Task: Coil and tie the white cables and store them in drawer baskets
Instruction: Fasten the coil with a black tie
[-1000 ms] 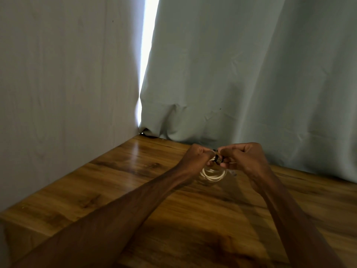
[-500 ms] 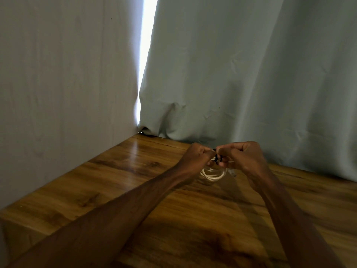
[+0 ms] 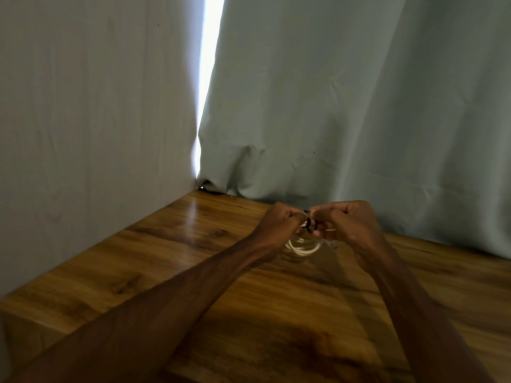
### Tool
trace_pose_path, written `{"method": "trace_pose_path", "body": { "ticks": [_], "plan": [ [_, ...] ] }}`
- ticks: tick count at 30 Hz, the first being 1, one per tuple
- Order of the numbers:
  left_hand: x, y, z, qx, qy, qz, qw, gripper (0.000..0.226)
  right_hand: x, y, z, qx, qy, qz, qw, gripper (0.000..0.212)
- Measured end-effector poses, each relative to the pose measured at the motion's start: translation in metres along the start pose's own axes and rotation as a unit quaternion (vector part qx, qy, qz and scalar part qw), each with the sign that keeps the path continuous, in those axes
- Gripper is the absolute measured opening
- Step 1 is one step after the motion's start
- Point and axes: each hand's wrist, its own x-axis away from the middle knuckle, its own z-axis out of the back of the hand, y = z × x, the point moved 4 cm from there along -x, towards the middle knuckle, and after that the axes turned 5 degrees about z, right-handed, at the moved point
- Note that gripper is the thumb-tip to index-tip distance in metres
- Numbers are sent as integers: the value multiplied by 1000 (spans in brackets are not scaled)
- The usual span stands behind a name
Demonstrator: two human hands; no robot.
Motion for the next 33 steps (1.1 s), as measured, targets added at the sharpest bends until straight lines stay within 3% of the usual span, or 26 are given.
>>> {"method": "trace_pose_path", "body": {
  "ticks": [13, 20, 26, 29, 33],
  "plan": [
    [2, 3, 0, -23, 4, -25, 999, 44, -1, 0, 1, -3, -7, -4, 1000, 11],
    [-1, 2, -1, -79, -4, -54, 995, 32, -2, 3, 1, -4, -2, 1, 1000, 9],
    [1, 10, -5, -242, -26, -184, 952, 28, -3, 9, 7, -46, -34, -50, 997, 9],
    [-1, 9, -5, -268, -37, -193, 943, 28, -4, 9, 8, -66, -66, -70, 993, 14],
    [-2, 12, -5, -277, -34, -214, 936, 27, -4, 8, 9, -77, -49, -74, 993, 15]
  ]
}}
